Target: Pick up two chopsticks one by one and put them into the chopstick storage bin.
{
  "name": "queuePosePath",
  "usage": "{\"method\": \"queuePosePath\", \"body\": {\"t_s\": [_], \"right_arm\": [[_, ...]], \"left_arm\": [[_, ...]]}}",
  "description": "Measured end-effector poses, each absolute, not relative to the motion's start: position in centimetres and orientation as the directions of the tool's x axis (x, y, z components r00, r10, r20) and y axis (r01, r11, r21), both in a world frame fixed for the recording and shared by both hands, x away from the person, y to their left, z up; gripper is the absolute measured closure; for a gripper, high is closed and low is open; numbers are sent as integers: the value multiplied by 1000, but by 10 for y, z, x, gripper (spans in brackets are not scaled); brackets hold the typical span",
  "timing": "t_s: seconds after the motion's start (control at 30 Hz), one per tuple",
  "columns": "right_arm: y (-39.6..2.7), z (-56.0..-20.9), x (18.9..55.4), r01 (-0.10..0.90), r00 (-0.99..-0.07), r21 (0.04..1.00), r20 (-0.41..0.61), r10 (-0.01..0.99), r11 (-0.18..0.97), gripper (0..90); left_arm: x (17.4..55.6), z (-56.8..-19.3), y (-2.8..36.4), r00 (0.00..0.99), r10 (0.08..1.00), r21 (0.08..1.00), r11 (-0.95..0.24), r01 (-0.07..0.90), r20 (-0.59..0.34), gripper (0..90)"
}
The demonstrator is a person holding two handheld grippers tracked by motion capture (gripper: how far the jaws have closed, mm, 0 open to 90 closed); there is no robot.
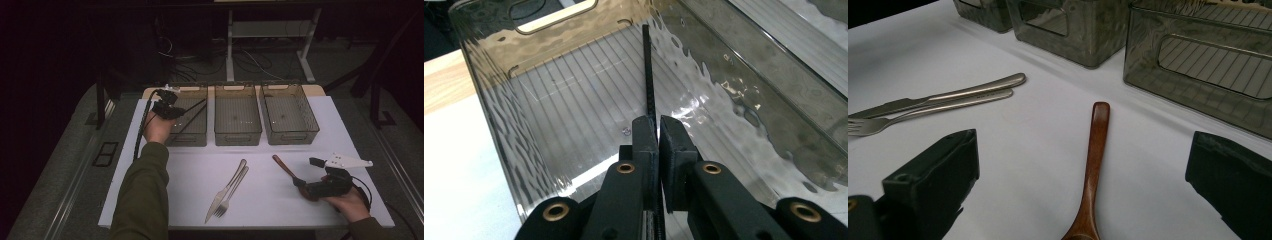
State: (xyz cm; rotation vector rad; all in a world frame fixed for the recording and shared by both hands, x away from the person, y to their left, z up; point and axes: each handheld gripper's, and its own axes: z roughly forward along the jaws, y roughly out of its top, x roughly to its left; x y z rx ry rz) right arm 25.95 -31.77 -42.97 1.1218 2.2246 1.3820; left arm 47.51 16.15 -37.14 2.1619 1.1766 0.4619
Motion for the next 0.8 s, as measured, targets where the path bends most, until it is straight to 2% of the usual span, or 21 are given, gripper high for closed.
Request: {"method": "queuePosePath", "body": {"t_s": [0.5, 0.63, 0.8], "right_arm": [[-317, -430, 259, 460, -657, 855, 147, 739, 239, 2], [-317, -430, 259, 461, -656, 855, 149, 740, 236, 2], [-318, -430, 259, 461, -655, 855, 149, 741, 236, 2]], "left_arm": [[478, -379, 158, 546, 838, 639, -424, 642, 8, 839], [477, -379, 156, 547, 837, 644, -431, 632, 23, 759], [474, -373, 157, 564, 825, 670, -429, 606, 18, 708]]}}
